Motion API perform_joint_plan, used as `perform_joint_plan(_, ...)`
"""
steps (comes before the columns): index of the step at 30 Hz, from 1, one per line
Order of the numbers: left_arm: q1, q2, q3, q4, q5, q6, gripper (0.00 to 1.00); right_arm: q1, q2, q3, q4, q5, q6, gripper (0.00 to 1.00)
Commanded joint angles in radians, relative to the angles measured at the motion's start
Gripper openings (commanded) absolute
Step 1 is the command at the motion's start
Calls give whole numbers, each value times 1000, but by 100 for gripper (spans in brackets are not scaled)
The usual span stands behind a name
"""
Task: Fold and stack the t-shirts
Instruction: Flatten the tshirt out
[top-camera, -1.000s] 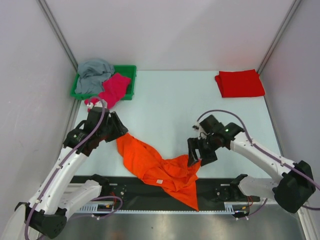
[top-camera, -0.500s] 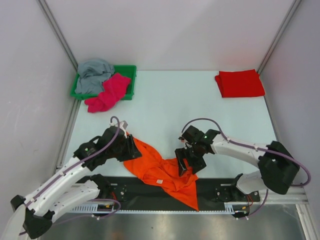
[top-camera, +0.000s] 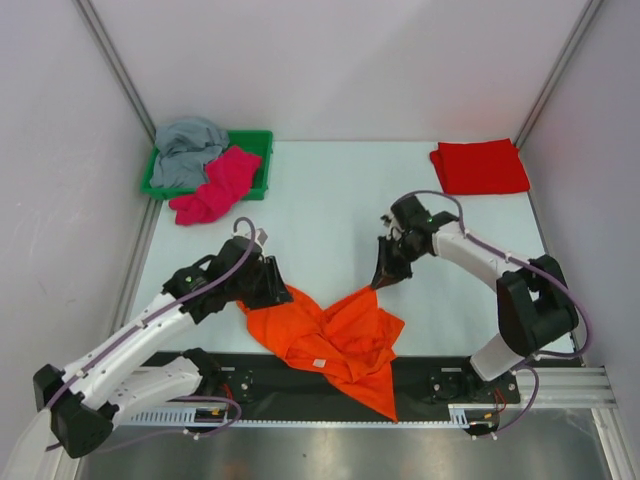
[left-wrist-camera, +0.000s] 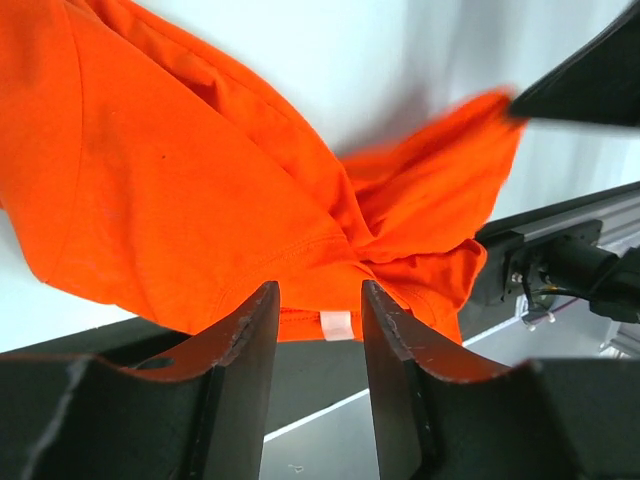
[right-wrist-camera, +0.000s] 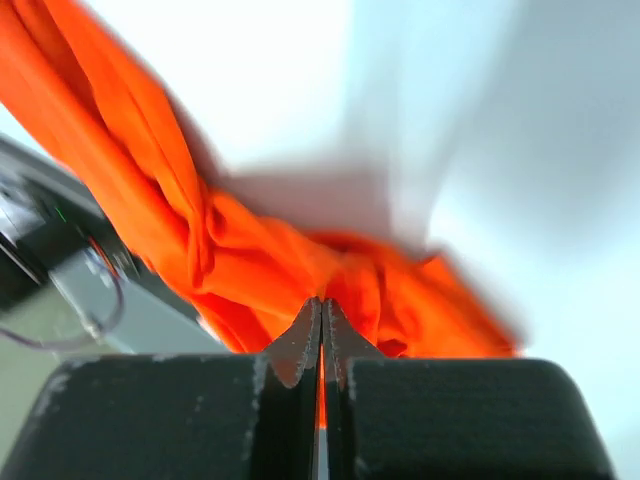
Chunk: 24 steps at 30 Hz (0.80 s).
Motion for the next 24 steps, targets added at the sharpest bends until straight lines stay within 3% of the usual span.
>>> perform_joint_plan(1,-5,55,57,41,20,45,43,-99,27,139,-75,29,-84,0)
perform_joint_plan(6,-5,138,97,44,51,96,48,-160,26,295,-174,115,-159,0)
perform_joint_plan(14,-48,256,160,79,99,139,51,-375,-141,315,-194,176,-151,0)
perform_joint_plan(15,-53,264,163,93,106,143,51,-384,-143,312,-197,179,-159,15)
perform_joint_plan(17,-66,295,174,93,109,145,52,-389,-132,288,-211,182,-168,34)
perform_joint_plan(18,-71,304,179,85,105,139,52,-390,-132,274,-217,182,-168,52)
perform_joint_plan(21,-80,315,171,90,106,121,52,-374,-143,231,-247,178,-180,70)
perform_joint_plan(24,-82,302,122,119,160,96,52,-282,-164,207,-301,192,-191,70)
